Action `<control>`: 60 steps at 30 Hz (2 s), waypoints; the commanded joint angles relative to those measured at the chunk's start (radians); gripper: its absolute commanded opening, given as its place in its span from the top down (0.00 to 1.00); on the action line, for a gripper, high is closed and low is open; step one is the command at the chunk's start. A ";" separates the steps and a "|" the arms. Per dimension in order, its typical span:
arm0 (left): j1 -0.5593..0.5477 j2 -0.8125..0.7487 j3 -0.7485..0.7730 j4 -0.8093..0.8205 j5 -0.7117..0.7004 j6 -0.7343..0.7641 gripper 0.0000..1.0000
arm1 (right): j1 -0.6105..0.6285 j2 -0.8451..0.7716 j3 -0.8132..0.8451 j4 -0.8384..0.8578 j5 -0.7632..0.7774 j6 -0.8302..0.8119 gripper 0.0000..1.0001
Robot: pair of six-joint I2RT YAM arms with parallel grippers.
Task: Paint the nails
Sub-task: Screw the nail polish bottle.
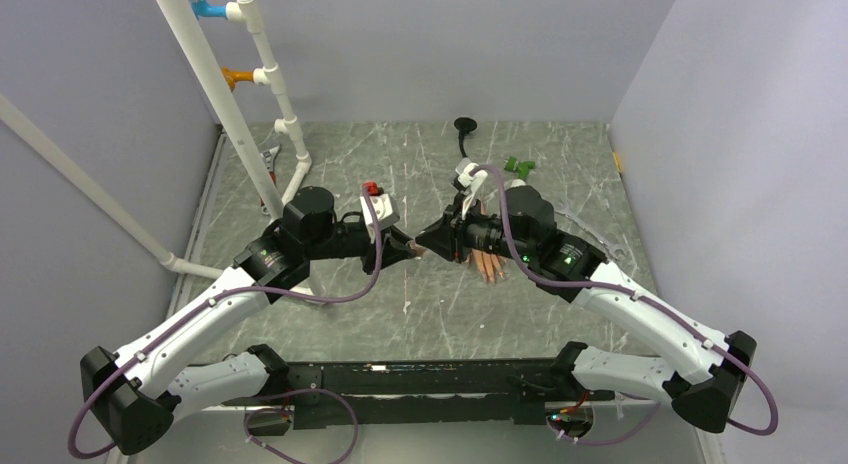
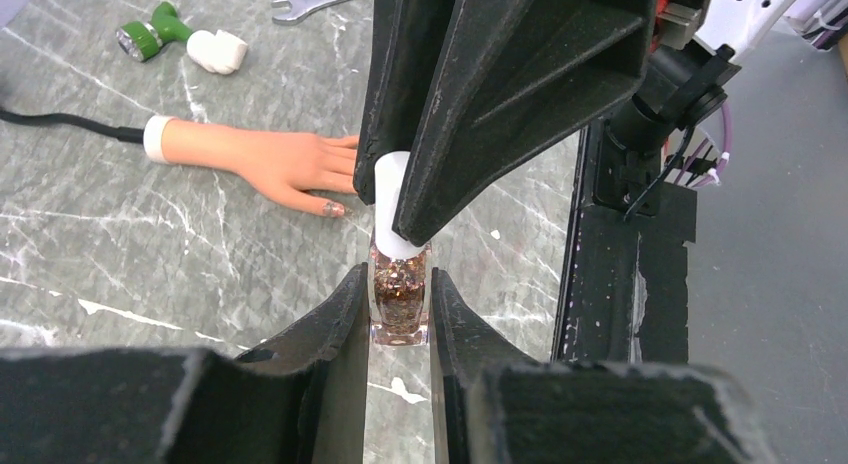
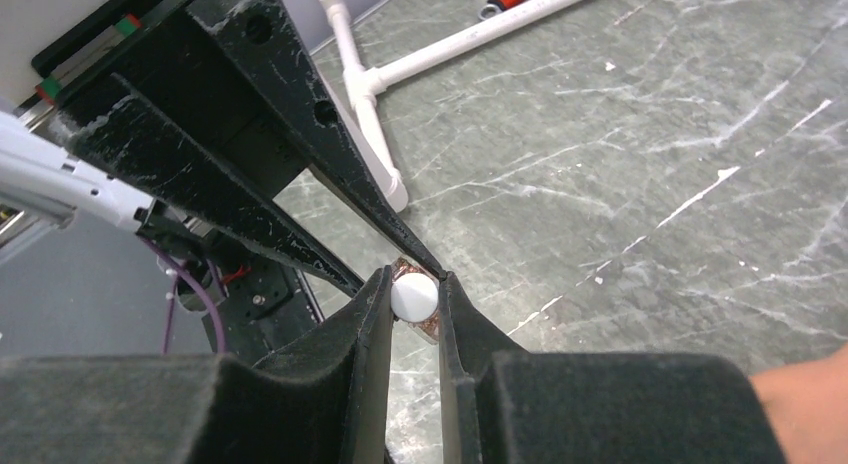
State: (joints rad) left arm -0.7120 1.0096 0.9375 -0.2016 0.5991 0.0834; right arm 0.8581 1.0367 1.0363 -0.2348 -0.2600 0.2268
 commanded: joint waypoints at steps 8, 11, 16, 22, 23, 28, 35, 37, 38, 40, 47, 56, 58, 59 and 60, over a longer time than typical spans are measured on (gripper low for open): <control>0.003 -0.042 0.016 0.088 -0.068 -0.015 1.00 | 0.062 0.030 0.034 -0.034 0.214 0.169 1.00; 0.003 -0.048 0.017 0.088 -0.074 -0.014 1.00 | 0.070 0.037 0.046 -0.040 0.228 0.186 1.00; 0.002 -0.047 0.019 0.082 -0.074 -0.014 1.00 | 0.079 0.033 0.057 -0.040 0.244 0.206 0.99; 0.002 -0.051 0.018 0.085 -0.074 -0.013 1.00 | 0.079 0.019 0.085 -0.052 0.257 0.190 0.44; 0.003 -0.052 0.018 0.084 -0.072 -0.013 1.00 | 0.080 0.020 0.095 -0.057 0.253 0.186 0.40; 0.003 -0.055 0.015 0.086 -0.074 -0.011 1.00 | 0.078 -0.017 0.141 -0.079 0.257 0.156 0.33; 0.003 -0.052 0.006 0.102 -0.066 -0.020 1.00 | 0.014 -0.091 0.148 -0.115 0.243 0.054 0.31; 0.003 -0.043 0.010 0.101 -0.054 -0.021 1.00 | -0.018 -0.095 0.148 -0.137 0.210 0.023 0.31; 0.002 -0.039 0.016 0.091 -0.046 -0.019 1.00 | -0.034 -0.103 0.142 -0.140 0.182 0.001 0.31; 0.002 -0.038 0.021 0.088 -0.024 -0.017 1.00 | -0.052 -0.130 0.116 -0.122 0.095 -0.053 0.31; 0.000 -0.004 0.035 0.096 0.161 -0.018 1.00 | -0.063 -0.160 0.106 -0.148 -0.113 -0.207 0.33; -0.024 0.010 0.042 0.077 0.221 0.016 1.00 | -0.063 -0.128 0.141 -0.263 -0.309 -0.382 0.36; -0.027 0.011 0.043 0.071 0.228 0.021 1.00 | -0.062 -0.121 0.144 -0.273 -0.330 -0.398 0.36; -0.028 0.009 0.045 0.068 0.230 0.024 1.00 | -0.062 -0.119 0.140 -0.270 -0.341 -0.403 0.36; -0.029 0.010 0.047 0.063 0.230 0.029 1.00 | -0.062 -0.116 0.133 -0.261 -0.354 -0.407 0.35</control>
State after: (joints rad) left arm -0.7338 1.0191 0.9375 -0.1600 0.7788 0.0902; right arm 0.7979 0.9165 1.1416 -0.4892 -0.5182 -0.1127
